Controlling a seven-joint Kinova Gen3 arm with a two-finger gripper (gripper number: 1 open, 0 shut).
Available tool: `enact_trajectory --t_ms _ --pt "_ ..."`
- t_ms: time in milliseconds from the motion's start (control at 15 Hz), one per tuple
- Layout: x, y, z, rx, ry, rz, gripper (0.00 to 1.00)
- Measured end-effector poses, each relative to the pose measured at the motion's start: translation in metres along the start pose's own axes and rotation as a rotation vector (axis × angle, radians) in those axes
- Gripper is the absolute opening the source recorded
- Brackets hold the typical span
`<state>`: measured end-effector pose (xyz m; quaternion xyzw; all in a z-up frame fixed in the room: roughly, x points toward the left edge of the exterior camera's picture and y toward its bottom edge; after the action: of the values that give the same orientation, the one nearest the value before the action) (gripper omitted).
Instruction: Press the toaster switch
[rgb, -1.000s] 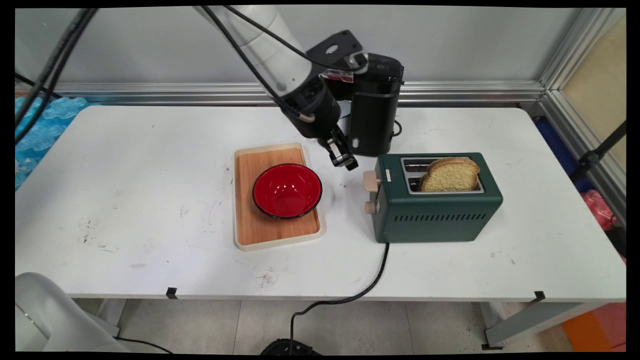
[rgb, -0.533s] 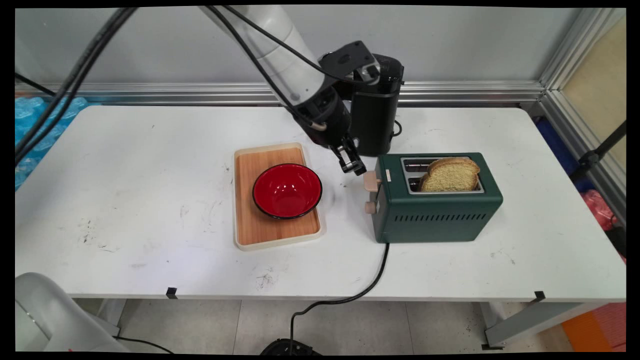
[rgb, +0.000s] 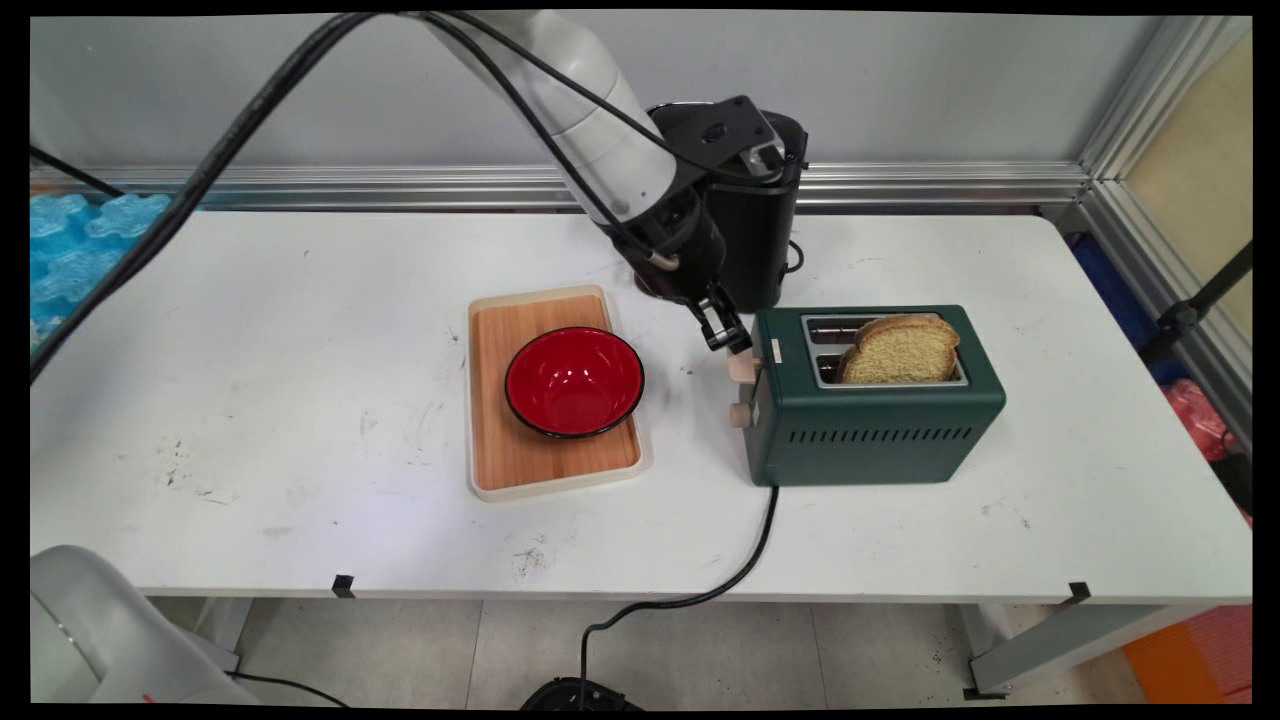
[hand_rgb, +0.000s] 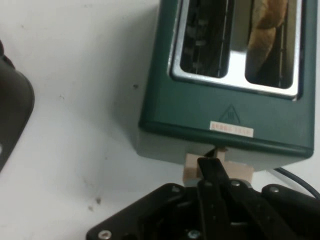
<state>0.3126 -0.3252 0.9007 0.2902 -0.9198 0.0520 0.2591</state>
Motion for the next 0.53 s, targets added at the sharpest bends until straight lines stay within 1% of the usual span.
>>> enact_trajectory --t_ms 533 --pt "-0.002 0.006 0.017 -0.015 -0.004 -0.007 0.0"
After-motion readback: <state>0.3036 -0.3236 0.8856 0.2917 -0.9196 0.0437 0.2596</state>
